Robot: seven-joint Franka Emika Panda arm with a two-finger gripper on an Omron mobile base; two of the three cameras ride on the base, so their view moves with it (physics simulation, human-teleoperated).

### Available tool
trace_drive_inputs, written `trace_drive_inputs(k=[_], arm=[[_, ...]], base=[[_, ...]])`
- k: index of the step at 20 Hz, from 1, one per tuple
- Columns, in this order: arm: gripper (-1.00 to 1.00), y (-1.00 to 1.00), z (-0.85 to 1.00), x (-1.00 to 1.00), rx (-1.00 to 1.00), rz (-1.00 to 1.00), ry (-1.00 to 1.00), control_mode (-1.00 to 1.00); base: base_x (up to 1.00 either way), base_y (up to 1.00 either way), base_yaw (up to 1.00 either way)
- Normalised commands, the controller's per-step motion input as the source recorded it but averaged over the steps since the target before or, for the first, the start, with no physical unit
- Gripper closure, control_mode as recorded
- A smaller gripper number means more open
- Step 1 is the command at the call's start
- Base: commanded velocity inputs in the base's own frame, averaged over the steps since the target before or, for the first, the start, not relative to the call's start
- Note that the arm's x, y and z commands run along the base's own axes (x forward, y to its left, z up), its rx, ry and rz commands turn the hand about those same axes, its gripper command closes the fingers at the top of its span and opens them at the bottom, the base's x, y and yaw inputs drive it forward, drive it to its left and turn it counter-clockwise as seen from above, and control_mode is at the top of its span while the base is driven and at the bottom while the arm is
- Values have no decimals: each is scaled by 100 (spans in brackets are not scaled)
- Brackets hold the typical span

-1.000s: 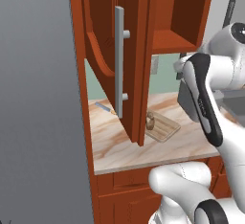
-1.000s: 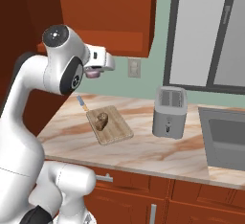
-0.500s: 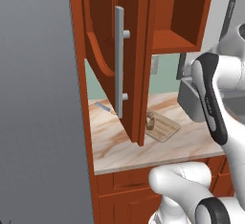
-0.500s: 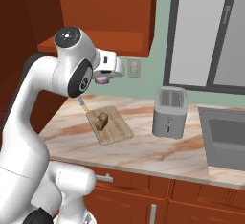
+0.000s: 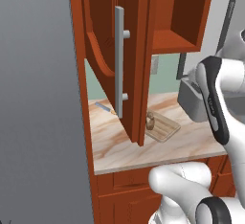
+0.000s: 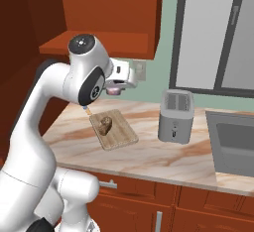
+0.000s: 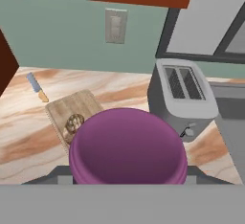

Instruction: Pick the bread, place it on the cutting board, pick the jam, place it on the counter, and close the cabinet.

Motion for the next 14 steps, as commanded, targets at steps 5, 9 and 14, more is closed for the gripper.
trace_drive_inputs(k=[5, 9, 14], arm=[[100, -24, -28, -5, 0, -2, 4, -100], [100, -23, -28, -8, -1, -2, 4, -100], [100, -25, -28, -7, -1, -2, 4, -100]], base=[[0, 0, 0], [0, 0, 0], [0, 0, 0]])
